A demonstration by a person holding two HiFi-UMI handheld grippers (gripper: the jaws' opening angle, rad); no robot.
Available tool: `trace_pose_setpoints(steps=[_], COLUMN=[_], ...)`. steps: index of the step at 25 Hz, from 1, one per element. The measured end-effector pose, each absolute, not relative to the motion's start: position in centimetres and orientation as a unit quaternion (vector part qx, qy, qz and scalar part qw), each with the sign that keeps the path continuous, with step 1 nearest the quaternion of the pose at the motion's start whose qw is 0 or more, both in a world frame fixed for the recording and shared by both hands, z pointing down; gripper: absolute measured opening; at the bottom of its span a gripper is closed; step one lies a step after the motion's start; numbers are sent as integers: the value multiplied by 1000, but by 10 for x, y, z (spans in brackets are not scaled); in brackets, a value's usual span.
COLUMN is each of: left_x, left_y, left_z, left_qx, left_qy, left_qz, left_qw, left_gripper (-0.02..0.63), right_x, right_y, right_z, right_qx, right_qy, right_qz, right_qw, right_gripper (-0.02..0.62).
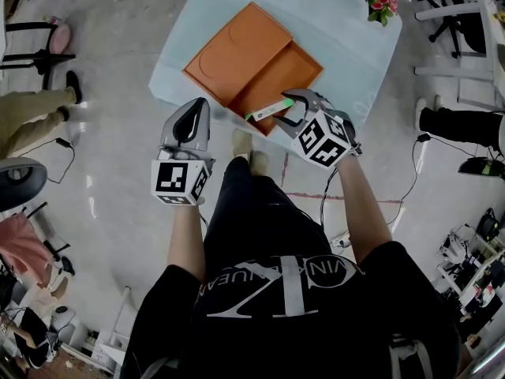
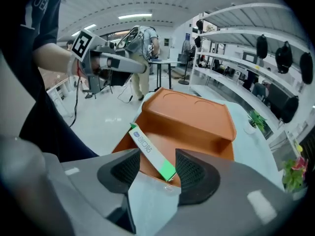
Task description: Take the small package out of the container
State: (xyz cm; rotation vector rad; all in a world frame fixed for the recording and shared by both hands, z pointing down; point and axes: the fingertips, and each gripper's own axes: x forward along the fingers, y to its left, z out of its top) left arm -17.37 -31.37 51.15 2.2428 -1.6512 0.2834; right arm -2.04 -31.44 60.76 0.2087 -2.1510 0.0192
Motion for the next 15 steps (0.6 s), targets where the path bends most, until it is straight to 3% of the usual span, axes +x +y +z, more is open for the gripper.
trace_pose_setpoints(steps=[7, 15], left_x=[-175, -174], left_y=[-323, -323], left_z=[518, 531], left_qx=[788, 785], left_qy=[-581, -581], left_qz=[101, 98], left_qw=[177, 190], left_gripper=[0, 0], right_x=[-24, -30], right_y=[-316, -308], right_z=[621, 635], right_qx=[37, -30], right_qy=[-863, -842], right_qz=[-10, -73], right_qw=[504, 534], right_gripper=[220, 152])
